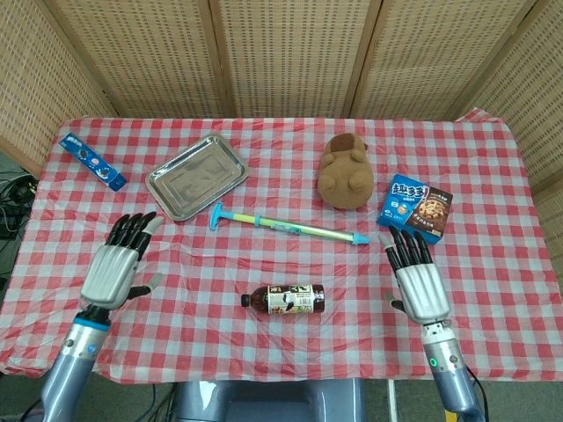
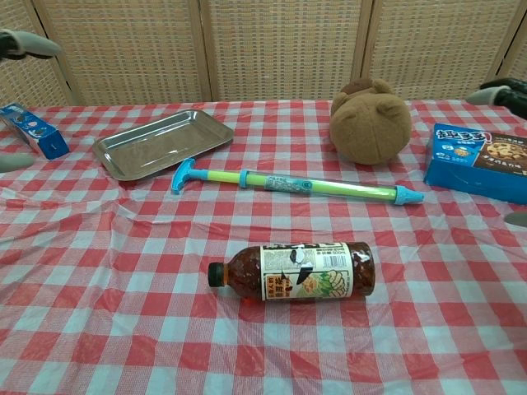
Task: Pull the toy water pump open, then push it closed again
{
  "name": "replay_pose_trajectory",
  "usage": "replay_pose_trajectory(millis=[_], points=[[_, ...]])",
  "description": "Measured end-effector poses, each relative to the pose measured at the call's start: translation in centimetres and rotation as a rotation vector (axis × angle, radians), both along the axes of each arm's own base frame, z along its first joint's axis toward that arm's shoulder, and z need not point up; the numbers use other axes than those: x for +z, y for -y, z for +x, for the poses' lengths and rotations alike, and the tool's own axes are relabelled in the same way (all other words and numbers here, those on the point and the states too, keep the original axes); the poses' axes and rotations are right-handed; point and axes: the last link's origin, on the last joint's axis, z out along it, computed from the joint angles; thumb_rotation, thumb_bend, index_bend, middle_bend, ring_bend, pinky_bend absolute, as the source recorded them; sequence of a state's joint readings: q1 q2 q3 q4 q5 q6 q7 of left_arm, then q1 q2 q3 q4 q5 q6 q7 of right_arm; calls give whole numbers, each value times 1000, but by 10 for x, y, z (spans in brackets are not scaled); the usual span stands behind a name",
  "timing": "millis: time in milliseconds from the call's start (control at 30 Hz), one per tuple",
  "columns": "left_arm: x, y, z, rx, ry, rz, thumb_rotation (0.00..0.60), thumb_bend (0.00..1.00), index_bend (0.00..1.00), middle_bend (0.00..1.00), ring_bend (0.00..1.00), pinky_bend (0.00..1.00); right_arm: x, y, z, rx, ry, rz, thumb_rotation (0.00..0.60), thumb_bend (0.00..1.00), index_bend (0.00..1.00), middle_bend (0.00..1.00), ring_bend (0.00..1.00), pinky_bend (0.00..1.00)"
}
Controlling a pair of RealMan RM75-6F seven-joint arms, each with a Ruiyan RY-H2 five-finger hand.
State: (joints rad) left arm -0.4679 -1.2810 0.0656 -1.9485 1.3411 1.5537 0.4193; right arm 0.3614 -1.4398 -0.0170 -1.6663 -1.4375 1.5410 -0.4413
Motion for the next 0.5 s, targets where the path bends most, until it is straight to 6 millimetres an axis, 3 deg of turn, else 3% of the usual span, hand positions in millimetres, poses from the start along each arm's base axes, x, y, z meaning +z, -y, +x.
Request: replay_pose_trajectory(millis=[200,500], points=[[8,45,-48,40,-102,102,600,106,0,0,0,0,13,-21,-31,-4,-4,-32,600,71,0,0,0,0],[15,79,-80,89,-200,134,600,105,0,0,0,0,29,-36,-58,13,-72,-91,600,68,0,0,0,0]])
